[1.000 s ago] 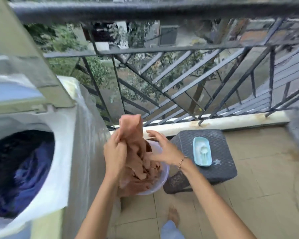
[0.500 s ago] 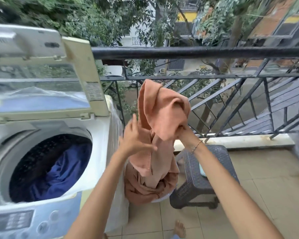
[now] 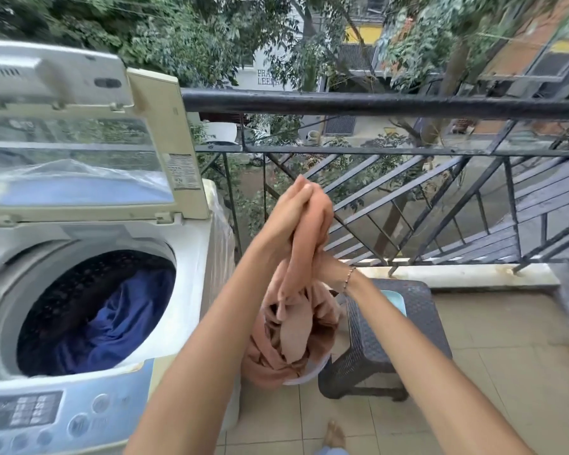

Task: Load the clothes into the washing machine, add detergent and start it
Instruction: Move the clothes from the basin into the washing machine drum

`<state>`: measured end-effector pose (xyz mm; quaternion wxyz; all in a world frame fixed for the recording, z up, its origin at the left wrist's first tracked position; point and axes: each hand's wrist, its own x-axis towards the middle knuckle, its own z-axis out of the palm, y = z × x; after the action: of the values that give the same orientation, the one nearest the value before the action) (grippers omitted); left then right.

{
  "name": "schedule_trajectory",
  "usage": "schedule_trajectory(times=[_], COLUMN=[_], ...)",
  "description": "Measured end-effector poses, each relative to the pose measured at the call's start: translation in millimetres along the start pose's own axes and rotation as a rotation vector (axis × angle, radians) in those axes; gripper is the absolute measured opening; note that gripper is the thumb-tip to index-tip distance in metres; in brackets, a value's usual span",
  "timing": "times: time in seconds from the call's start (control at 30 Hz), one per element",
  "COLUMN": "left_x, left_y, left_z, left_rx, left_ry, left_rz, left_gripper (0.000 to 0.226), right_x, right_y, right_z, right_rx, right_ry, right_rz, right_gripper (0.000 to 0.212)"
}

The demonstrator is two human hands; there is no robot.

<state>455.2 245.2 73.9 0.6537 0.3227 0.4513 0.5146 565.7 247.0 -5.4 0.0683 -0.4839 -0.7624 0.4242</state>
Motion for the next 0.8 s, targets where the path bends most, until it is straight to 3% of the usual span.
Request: schedule_trajectory(times=[0.07, 0.13, 0.23, 0.3, 0.33, 0.43, 0.5, 0.53, 0.57, 0.63, 0.7, 0.8], left_x=[-0.2, -1.1, -15.4, -34.3, -45.5, -59.2, -52.0, -45.9, -36.0, -15.6, -6.6, -11.1], left_y=[-8.9, -17.6, -43.0, -78.2, -98.0, -156.6, -182.6, -185.2, -183.5, -176.1, -165.8, -162.3], left_z=[-1.1, -15.2, -54.5, -80.0, -86.7, -86.6, -72.0, -65.5, -62.0, -67.6, -81.9, -106.0], left_rx=[-0.009, 0.028, 0.070, 0.221, 0.283, 0.610, 0.856, 0.861, 0.759, 0.490, 0.484, 0.530], left_ry=[0.068, 0.104, 0.276, 0.410, 0.390, 0.184, 0.258, 0.358, 0.473, 0.602, 0.572, 0.594], left_rz=[0.005, 0.060, 0.206, 0.211, 0.189, -0.046, -0.397, -0.456, -0.408, -0.206, -0.049, 0.078], left_gripper=[0.020, 0.022, 0.038, 0.054, 0.067, 0.113, 0.140, 0.138, 0.124, 0.069, 0.025, 0.020], right_x=[4.3, 6.9, 8.5, 8.8, 9.7, 14.9, 17.1, 15.5, 15.1, 12.5, 9.3, 8.5], right_y=[0.6, -0.6, -6.6, -10.9, -14.6, -32.3, -42.8, -47.3, -47.6, -42.1, -26.6, 9.4], right_z=[10.2, 15.0, 10.2, -1.4, -8.6, -29.6, -35.6, -36.4, -36.6, -37.3, -38.2, -32.7], right_rx=[0.046, 0.203, 0.537, 0.731, 0.844, 1.175, 1.382, 1.453, 1.489, 1.521, 1.528, 1.442], right_ry=[0.149, 0.302, 0.479, 0.599, 0.641, 0.566, 0.420, 0.353, 0.307, 0.249, 0.237, 0.276], right_rz=[0.050, 0.074, 0.091, 0.121, 0.150, 0.170, 0.174, 0.185, 0.201, 0.228, 0.258, 0.355], right_gripper=[0.033, 0.025, 0.015, 0.014, 0.012, 0.009, 0.019, 0.022, 0.024, 0.027, 0.028, 0.026])
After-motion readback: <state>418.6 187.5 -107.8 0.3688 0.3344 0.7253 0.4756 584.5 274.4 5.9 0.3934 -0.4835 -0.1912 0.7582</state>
